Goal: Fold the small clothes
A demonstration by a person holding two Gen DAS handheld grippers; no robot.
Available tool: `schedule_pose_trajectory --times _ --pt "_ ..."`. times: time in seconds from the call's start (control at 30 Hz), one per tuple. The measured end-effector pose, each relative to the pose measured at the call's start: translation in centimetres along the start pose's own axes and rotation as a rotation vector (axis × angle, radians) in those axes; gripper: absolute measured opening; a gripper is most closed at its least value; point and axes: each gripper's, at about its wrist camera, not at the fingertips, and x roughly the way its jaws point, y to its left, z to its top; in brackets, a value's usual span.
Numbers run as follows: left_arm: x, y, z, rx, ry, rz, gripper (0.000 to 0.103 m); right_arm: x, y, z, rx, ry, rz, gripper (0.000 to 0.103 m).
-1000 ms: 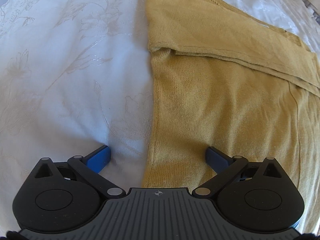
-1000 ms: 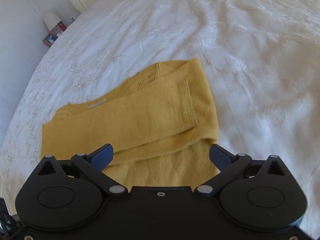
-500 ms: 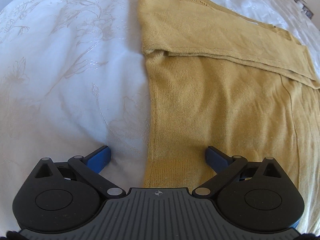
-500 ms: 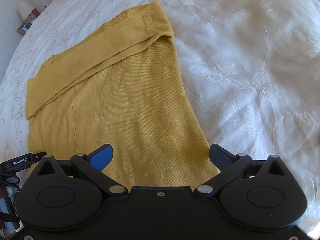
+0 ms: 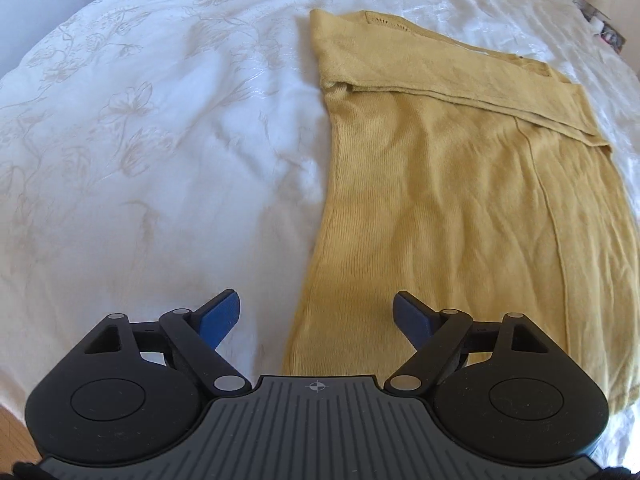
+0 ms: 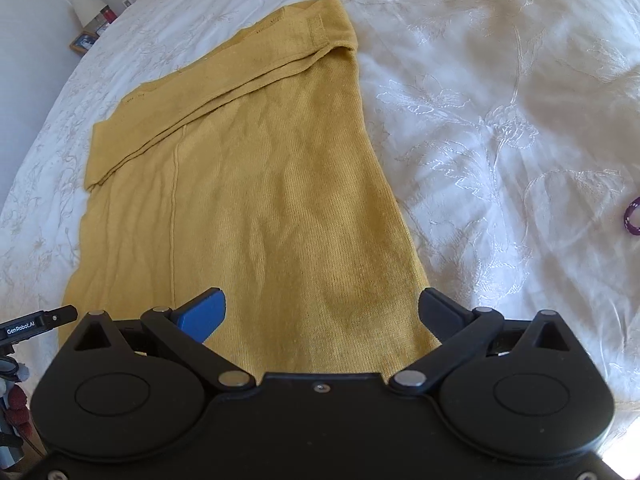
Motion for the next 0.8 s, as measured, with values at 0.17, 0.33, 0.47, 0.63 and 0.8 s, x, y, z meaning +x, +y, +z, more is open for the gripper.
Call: schedule_pose_trajectory --times 0.17,0.33,0.47,0.63,0.8 --pt "-1.9 -1.0 -2.9 -0.033 0.004 0.020 0.084 -1.4 -1.6 -1.7 -0.003 -0.022 0.043 0.102" --pt "-3.9 -1.5 -5.3 -0.068 -0.027 0.032 0.084 -2.1 -3.0 -2.7 -0.019 -0.018 0.073 0.102" --pt "-4.1 -1.6 -6.6 -0.067 -0.028 0.048 0.084 -2.2 -3.6 -3.1 -0.042 -0.004 0.089 0.102" --pt "-4.1 -1.3 -7.7 -0.051 -0.020 0.064 0.084 -2.2 -3.9 -3.1 -0.081 0.012 0.101 0.102" --pt "-3.8 -0.7 -7.3 -0.035 -0.025 0.074 0.084 -1.5 -4.4 -2.9 -0.084 0.044 0.105 0.102"
